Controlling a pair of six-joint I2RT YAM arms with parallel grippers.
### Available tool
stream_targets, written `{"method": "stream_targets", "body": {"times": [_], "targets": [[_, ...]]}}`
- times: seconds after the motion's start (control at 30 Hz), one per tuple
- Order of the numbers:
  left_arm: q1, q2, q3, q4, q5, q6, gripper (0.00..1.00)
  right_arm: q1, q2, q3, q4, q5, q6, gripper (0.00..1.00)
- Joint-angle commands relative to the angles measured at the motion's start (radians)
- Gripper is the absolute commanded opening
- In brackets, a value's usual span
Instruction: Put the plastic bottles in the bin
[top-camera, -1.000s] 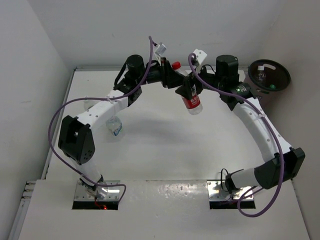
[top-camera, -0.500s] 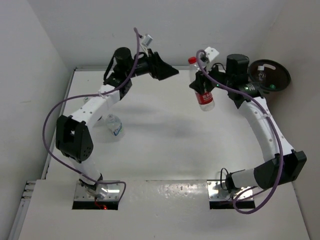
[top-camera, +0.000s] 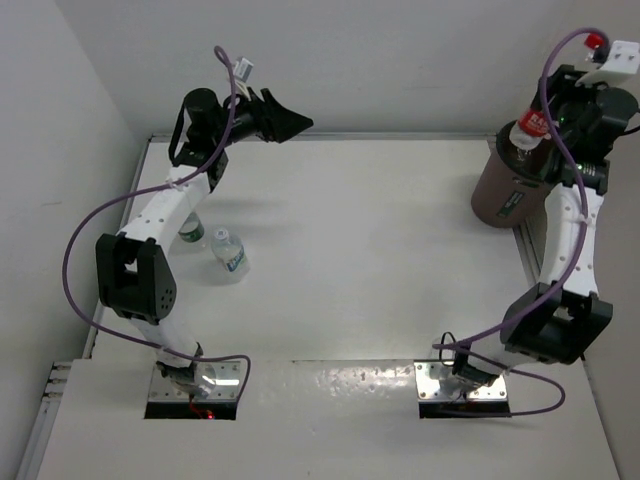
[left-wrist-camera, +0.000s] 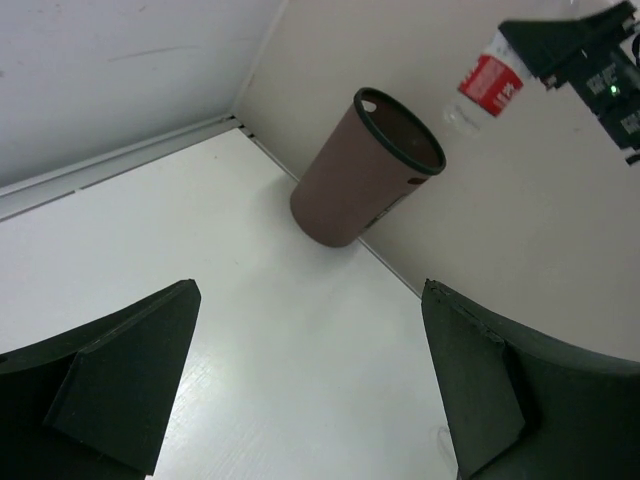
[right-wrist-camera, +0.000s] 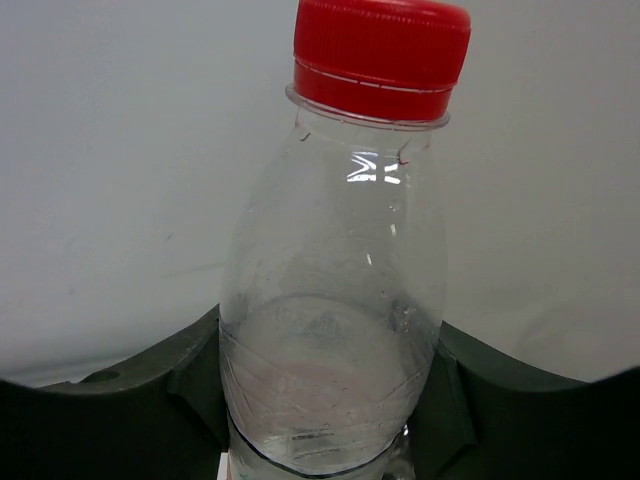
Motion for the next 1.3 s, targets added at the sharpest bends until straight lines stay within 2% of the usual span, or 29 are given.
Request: {"method": "stream_targets", "body": {"times": [0.0, 0.27, 0.47, 0.57, 0.6, 0.63, 0.67, 0.7, 0.73, 0.8, 1.03, 1.1, 1.13, 1.17, 1.2, 1.23, 1.27], "targets": [[-0.005, -0.04, 0.0, 0.062, 0.018, 0.008, 1.0, -0.02, 0.07, 0.099, 0.146, 0.128, 0.063, 0.06], [0.013, -0.04, -0.011, 0.071, 0.018, -0.001, 1.0, -0.023, 0.156, 0.138, 0.166, 0.367, -0.078, 0.08], [0.023, -0.031, -0.011, 0.071, 0.018, 0.008, 1.0, 0.0, 0.206, 0.211, 0.123, 0.45, -0.164, 0.18], [0.023, -0.031, -0.02, 0.062, 0.018, 0.02, 1.0, 0.018, 0.211, 0.217, 0.121, 0.483, -0.21, 0.45], [0.023, -0.04, -0.02, 0.05, 0.018, 0.02, 1.0, 0.023, 0.208, 0.219, 0.115, 0.485, -0.214, 0.6], [0.023, -0.04, -0.02, 0.036, 0.009, 0.032, 1.0, 0.023, 0.202, 0.216, 0.118, 0.49, -0.216, 0.67], [0.023, -0.051, -0.02, 0.036, 0.009, 0.043, 1.0, 0.028, 0.2, 0.217, 0.12, 0.497, -0.225, 0.77], [0.023, -0.051, -0.02, 0.024, 0.009, 0.043, 1.0, 0.028, 0.2, 0.217, 0.12, 0.505, -0.228, 0.77], [0.023, -0.051, -0.02, 0.013, 0.009, 0.043, 1.0, 0.035, 0.197, 0.217, 0.129, 0.516, -0.234, 0.88], [0.032, -0.062, -0.029, 0.004, 0.009, 0.054, 1.0, 0.04, 0.197, 0.217, 0.155, 0.552, -0.262, 0.95], [0.053, -0.094, -0.029, -0.059, -0.015, 0.118, 1.0, 0.045, 0.142, 0.208, 0.144, 0.524, -0.236, 0.98], [0.064, -0.108, -0.029, -0.171, -0.029, 0.182, 1.0, 0.045, 0.098, 0.2, 0.056, 0.427, -0.205, 0.93], [0.078, -0.125, -0.019, -0.229, -0.04, 0.278, 1.0, 0.045, 0.082, 0.188, 0.029, 0.305, -0.143, 0.9], [0.078, -0.135, -0.003, -0.357, -0.069, 0.339, 1.0, 0.046, 0.031, 0.187, -0.036, 0.251, -0.118, 0.85], [0.093, -0.149, -0.003, -0.419, -0.081, 0.4, 1.0, 0.046, 0.016, 0.181, -0.107, 0.187, -0.09, 0.83], [0.111, -0.166, -0.012, -0.477, -0.1, 0.518, 1.0, 0.049, -0.013, 0.177, -0.18, 0.043, -0.076, 0.82], [0.112, -0.209, -0.044, -0.58, -0.138, 0.576, 1.0, 0.073, -0.039, 0.161, -0.211, -0.036, -0.07, 0.81]]}}
